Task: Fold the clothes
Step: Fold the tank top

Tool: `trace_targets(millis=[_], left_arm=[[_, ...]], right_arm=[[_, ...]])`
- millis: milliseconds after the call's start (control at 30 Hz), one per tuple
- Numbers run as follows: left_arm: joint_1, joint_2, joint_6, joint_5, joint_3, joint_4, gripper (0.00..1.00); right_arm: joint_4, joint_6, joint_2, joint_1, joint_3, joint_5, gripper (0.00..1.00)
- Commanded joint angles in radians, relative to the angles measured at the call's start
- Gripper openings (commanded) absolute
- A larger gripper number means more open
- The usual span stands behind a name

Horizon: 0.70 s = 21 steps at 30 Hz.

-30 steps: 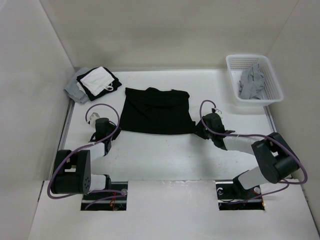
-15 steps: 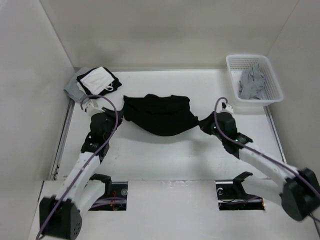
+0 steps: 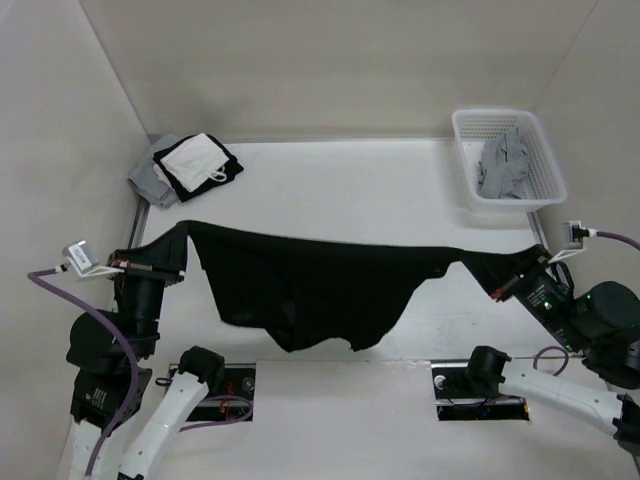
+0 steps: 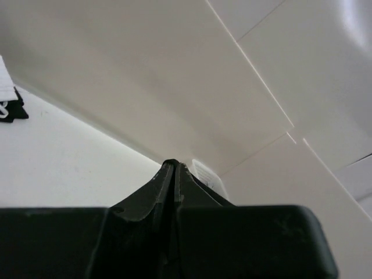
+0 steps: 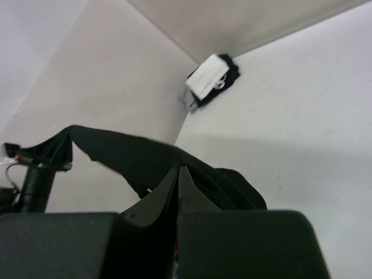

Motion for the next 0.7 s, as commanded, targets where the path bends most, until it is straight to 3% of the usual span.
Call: trace_targets(millis=[0, 133, 200, 267, 333, 467, 667], left_arm=[[0.008, -0.020, -0.003, -0.001, -0.004, -0.191, 0.00], [0.008, -0.014, -0.058, 0.036, -0.179, -0.186, 0.01], [0.008, 0.031, -0.067, 0.037, -0.275, -0.128, 0.01], [0.014, 0.112, -0.063, 0.043, -0.340, -0.040, 0.01], [0.034, 0.232, -0.060, 0.057, -0.382, 0.082, 0.01], [0.124, 0.554, -0.057, 0.103, -0.394, 0.375, 0.01], [0.249, 1.075, -0.115, 0.183, -0.197, 0.647, 0.01]], right_arm=[[-0.207, 0.084, 0.001, 0.117, 0.003, 0.124, 0.02], [-0.149, 0.109, 0.054, 0.173, -0.110, 0.140, 0.03], [-0.084, 0.086, 0.103, 0.131, -0.170, 0.114, 0.04], [0.009, 0.025, 0.203, -0.011, -0.211, 0.019, 0.04], [0.151, -0.040, 0.305, -0.204, -0.263, -0.171, 0.03], [0.448, -0.079, 0.575, -0.546, -0.317, -0.478, 0.02], [0.652, -0.079, 1.061, -0.741, -0.116, -0.590, 0.02]])
